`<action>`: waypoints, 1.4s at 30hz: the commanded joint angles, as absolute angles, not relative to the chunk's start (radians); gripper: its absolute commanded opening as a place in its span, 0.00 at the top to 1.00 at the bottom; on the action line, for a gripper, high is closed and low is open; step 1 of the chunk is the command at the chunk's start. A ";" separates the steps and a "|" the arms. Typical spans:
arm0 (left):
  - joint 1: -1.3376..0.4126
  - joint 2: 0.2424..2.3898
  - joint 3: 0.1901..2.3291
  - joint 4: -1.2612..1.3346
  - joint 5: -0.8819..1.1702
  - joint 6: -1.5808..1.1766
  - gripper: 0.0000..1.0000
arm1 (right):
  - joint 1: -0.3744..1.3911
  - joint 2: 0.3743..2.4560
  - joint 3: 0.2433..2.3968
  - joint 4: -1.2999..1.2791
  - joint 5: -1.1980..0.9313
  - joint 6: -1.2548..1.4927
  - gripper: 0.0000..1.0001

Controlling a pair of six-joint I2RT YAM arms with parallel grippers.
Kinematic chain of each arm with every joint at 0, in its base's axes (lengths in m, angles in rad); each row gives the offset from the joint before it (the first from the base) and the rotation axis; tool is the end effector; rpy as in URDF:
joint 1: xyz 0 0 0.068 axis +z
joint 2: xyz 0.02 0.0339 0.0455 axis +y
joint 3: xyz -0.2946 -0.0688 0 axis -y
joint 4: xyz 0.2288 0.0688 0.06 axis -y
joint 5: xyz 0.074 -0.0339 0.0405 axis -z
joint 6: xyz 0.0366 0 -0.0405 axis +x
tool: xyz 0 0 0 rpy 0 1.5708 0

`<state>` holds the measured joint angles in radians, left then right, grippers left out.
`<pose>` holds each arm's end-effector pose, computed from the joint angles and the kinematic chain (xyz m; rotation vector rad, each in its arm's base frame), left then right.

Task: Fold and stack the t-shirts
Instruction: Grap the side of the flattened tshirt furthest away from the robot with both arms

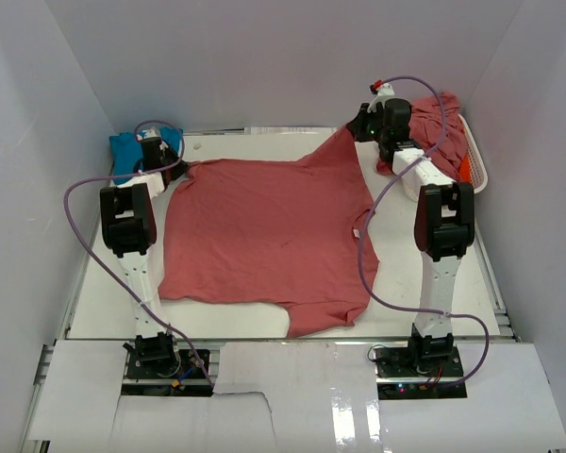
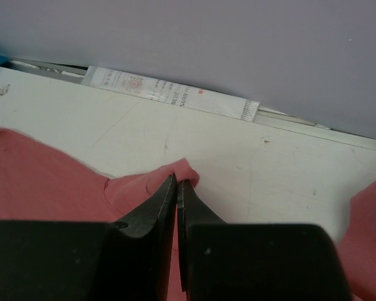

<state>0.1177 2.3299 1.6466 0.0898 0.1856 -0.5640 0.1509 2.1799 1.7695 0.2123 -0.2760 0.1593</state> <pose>0.5264 0.0554 0.1678 -0.6288 2.0963 -0.4556 0.5219 0.0894 0.2974 -0.1943 1.7744 0.4678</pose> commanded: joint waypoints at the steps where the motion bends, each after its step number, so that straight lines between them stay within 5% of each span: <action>1: 0.114 2.224 1.628 0.098 0.153 -0.546 1.00 | 0.137 2.125 1.747 0.249 -0.278 0.153 0.92; 23: 0.100 2.267 1.766 0.185 0.198 -0.440 1.00 | 0.115 2.135 1.755 0.222 -0.304 0.173 0.92; 42: 0.087 2.198 1.612 0.290 0.210 -0.376 1.00 | 0.109 2.053 1.669 0.245 -0.287 0.172 0.92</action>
